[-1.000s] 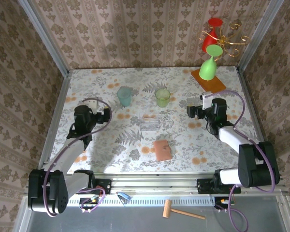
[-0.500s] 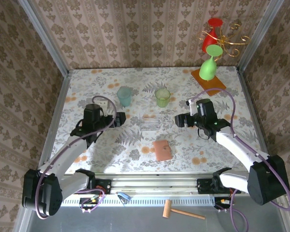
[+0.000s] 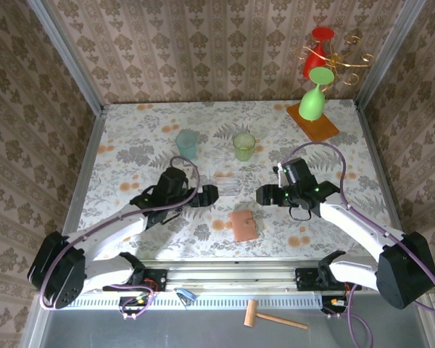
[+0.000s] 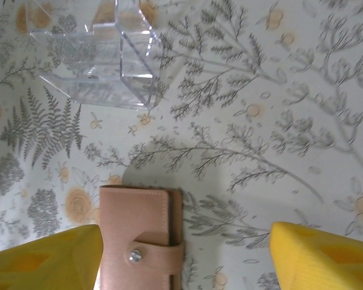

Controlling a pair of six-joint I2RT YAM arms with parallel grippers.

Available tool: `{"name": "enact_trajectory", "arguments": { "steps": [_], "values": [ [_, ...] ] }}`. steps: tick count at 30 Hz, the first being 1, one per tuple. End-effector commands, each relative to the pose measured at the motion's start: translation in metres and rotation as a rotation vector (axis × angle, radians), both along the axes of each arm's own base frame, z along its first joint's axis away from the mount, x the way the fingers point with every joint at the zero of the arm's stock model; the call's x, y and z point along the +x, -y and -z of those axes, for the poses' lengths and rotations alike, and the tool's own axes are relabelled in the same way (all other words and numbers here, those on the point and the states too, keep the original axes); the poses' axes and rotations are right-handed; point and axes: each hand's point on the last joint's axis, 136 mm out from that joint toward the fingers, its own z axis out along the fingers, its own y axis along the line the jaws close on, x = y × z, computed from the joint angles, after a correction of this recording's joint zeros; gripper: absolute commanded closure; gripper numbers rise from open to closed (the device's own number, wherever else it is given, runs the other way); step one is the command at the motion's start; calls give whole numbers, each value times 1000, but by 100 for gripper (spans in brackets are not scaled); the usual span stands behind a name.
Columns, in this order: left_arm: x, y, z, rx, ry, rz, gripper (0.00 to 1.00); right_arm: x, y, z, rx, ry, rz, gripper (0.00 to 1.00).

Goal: Take the credit cards out of the card holder

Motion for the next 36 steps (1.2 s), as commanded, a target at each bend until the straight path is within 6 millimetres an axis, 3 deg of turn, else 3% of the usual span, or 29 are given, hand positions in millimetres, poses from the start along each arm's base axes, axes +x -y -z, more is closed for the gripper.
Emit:
{"name": "enact_trajectory", "arguments": {
  "steps": [1, 7, 11, 19, 26, 36],
  "values": [
    [-9, 14, 16, -33, -73, -31, 8, -25, -13, 22, 66, -157, 7, 29],
    [-31, 44, 39, -94, -172, 14, 18, -44, -31, 43, 81, -254, -40, 32],
    [-39, 59, 51, -134, -221, 34, 31, -53, -37, 59, 71, -291, -27, 38],
    [-47, 75, 66, -168, -294, 68, 46, -59, -47, 75, 87, -321, 18, 50],
    [-48, 76, 74, -180, -321, 61, 50, -59, -57, 80, 101, -324, 25, 53],
    [-53, 44, 80, -124, -331, -24, 54, -58, -87, 80, 115, -325, 2, 60]
  ]
}}
